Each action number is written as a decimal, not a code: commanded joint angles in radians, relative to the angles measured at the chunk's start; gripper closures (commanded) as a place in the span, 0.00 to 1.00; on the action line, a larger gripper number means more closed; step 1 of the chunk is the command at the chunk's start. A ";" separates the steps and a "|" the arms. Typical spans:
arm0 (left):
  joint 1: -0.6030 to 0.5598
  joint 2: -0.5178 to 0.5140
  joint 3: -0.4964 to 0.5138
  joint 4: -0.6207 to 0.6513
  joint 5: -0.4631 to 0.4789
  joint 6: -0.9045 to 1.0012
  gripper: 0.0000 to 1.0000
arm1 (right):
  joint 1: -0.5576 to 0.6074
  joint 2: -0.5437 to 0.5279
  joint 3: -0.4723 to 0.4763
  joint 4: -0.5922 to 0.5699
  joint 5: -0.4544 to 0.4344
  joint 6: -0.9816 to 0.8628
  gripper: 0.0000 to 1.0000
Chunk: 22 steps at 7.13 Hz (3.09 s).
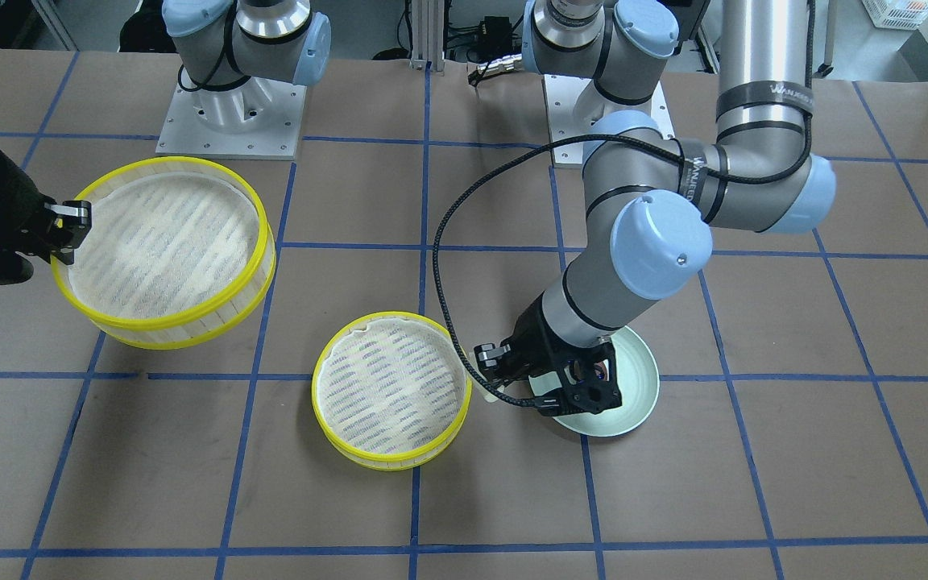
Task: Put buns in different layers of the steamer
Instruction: 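Carry the white bun into the bottom steamer tier and release, then restack the top tier with the right gripper while the left gripper returns, then grasp the brown bun on the plate with the left gripper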
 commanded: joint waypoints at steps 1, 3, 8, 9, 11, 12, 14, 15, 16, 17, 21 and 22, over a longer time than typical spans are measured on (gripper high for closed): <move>-0.034 -0.041 -0.004 0.079 -0.105 -0.086 1.00 | 0.000 0.002 0.001 0.000 0.000 0.000 1.00; -0.034 -0.052 -0.001 0.093 -0.109 -0.096 0.47 | 0.000 0.002 0.001 0.000 0.000 0.000 1.00; -0.022 0.003 0.054 -0.020 0.176 -0.027 0.00 | 0.030 0.009 -0.006 -0.014 0.020 0.120 1.00; 0.004 0.024 0.056 -0.062 0.267 0.061 0.00 | 0.067 0.030 -0.011 -0.029 0.079 0.185 1.00; 0.070 0.069 0.056 -0.158 0.317 0.181 0.00 | 0.209 0.108 -0.013 -0.125 0.083 0.419 1.00; 0.121 0.093 0.053 -0.219 0.390 0.326 0.00 | 0.318 0.173 -0.019 -0.249 0.068 0.508 1.00; 0.188 0.110 0.027 -0.238 0.411 0.596 0.00 | 0.428 0.274 -0.068 -0.287 0.032 0.657 1.00; 0.192 0.104 -0.016 -0.234 0.409 0.693 0.01 | 0.428 0.299 -0.068 -0.290 0.032 0.644 1.00; 0.192 0.084 -0.066 -0.210 0.405 0.714 0.01 | 0.428 0.313 -0.065 -0.290 0.032 0.614 1.00; 0.192 0.075 -0.099 -0.199 0.395 0.714 0.01 | 0.428 0.317 -0.054 -0.288 0.052 0.600 1.00; 0.192 0.028 -0.131 -0.197 0.294 0.716 0.07 | 0.426 0.316 -0.049 -0.287 0.075 0.554 1.00; 0.192 0.017 -0.130 -0.189 0.300 0.717 0.08 | 0.426 0.316 -0.049 -0.290 0.039 0.543 1.00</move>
